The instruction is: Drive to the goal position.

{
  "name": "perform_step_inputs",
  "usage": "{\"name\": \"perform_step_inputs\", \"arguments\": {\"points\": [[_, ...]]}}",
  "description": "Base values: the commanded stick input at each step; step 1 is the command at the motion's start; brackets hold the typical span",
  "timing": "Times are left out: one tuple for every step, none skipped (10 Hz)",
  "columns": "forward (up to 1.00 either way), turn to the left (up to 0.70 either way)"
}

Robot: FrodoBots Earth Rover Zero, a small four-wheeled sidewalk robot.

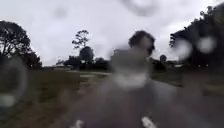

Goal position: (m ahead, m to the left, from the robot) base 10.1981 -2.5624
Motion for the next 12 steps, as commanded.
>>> {"name": "perform_step_inputs", "arguments": {"points": [[0.85, -0.13], [0.85, -0.33], [0.85, -0.15], [0.85, 0.00], [0.85, 0.00], [0.85, 0.00], [0.85, 0.00], [0.85, 0.00], [0.85, 0.00], [0.85, -0.26], [0.85, -0.33], [0.85, 0.00]]}}
